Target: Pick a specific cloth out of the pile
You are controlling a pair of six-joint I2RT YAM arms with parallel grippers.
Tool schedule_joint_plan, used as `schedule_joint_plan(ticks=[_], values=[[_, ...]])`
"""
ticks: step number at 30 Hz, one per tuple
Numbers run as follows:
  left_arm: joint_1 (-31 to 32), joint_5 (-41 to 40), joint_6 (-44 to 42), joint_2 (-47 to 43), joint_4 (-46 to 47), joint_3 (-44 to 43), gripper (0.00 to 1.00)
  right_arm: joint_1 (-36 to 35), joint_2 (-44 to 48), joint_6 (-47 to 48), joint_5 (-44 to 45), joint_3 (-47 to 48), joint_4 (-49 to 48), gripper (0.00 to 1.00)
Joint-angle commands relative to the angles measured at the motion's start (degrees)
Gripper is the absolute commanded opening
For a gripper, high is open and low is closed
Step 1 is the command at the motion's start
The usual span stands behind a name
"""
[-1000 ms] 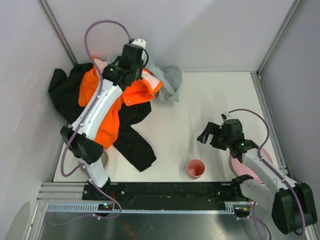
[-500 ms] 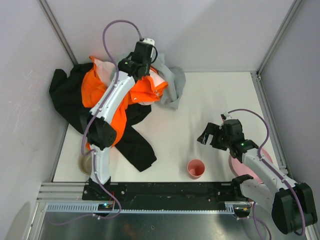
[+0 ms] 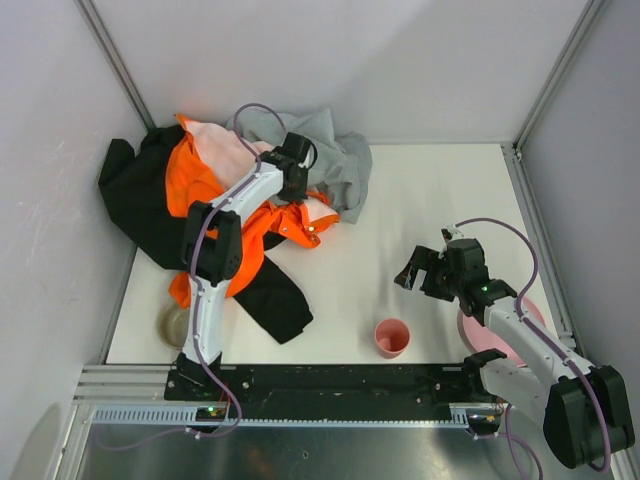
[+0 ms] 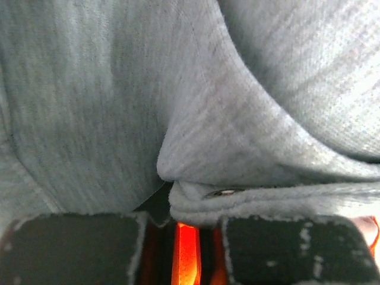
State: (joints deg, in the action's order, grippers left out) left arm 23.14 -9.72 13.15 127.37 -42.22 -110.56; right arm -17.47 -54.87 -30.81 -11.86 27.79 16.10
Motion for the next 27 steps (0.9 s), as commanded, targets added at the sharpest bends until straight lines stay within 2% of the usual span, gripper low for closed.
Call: schedule_joint_plan(ticks=[1,3,5,8,9,11,15,19,27], values=[[-0.44,5.08,4.12,1.14,-1.20,2.81,0.14,-0.26,0.38,1.10,0.41,2.61,0.11,0.99],[-0.43,5.35,3.94,-0.78,-1.22,2.74,0.24,-0.27,0.73,1.04,0.29,2.62,0.26,0.99],[-0.45,5.92,3.52,-3.46,-1.23,2.18,0.41,-0.30,1.11,1.02,0.33,2.62,0.49,0.99],[-0.46,7.86,3.02,-8.59,-1.20,1.04,0.75,-0.29,1.38,0.90,0.31,2.62,0.72,0.99],[-0.46,8.57,3.02,-10.24,-1.20,0.91,0.83,-0.29,1.45,0.87,0.19,2.62,0.70,0.99],[-0.39,9.98,3.20,-14.06,-1.22,1.26,0.91,-0.32,1.61,0.67,-0.05,2.62,0.72,0.99],[-0.57,12.09,3.71,-22.01,-1.36,3.54,0.98,-0.31,2.04,0.38,-0.44,2.62,0.88,0.99],[-1.74,15.91,5.55,-29.58,-1.57,7.73,1.00,-0.36,2.80,0.31,-0.54,2.62,1.37,0.99],[-8.50,26.72,14.77,-43.56,-1.52,26.65,0.99,-0.56,3.73,-0.07,-0.42,2.60,2.26,0.99]])
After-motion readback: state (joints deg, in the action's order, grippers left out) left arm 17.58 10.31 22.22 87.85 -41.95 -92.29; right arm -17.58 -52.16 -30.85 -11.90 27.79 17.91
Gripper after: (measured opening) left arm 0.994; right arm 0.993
